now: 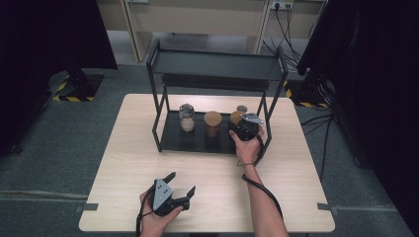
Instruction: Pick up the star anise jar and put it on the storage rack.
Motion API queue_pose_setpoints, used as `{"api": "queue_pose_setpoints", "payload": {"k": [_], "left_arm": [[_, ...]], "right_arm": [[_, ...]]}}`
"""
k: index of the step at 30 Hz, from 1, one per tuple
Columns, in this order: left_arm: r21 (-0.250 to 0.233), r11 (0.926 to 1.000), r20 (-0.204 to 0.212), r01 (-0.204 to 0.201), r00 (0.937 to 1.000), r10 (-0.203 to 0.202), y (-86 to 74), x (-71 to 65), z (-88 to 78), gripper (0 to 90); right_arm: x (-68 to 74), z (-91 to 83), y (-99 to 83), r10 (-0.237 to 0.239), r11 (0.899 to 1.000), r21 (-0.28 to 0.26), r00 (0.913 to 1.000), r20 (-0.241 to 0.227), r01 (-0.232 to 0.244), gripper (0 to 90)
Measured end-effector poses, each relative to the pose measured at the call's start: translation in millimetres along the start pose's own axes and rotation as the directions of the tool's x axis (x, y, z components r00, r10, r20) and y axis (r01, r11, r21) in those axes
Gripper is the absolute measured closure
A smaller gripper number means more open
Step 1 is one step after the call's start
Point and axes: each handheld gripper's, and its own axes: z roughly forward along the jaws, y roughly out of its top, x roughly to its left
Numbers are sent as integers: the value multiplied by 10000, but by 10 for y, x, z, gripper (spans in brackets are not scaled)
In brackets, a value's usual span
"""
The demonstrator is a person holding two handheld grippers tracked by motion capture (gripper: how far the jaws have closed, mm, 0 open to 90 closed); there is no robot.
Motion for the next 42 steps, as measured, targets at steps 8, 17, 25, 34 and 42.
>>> {"api": "queue_pose_setpoints", "payload": {"k": [8,17,25,34,42], "left_arm": [[19,10000,6,-57,10000,57,0,1,-2,136],[25,10000,9,-69,10000,69,1,-2,-1,136],[6,10000,5,-99,10000,99,0,-6,-1,136],[3,9999,-5,-111,9999,111,0,-11,-2,137],[1,9999,-4,-119,9999,119,0,-14,-1,137]], "right_arm": [[-13,-1,-23,132,9999,94,9999,-88,-131,235],[-13,-12,-18,225,9997,122,9996,-144,-223,193],[34,-65,29,386,9987,335,9990,-227,-378,81],[31,-143,23,669,9966,503,9976,-190,-658,41],[53,-221,3,563,9970,542,9982,-209,-551,39]]}}
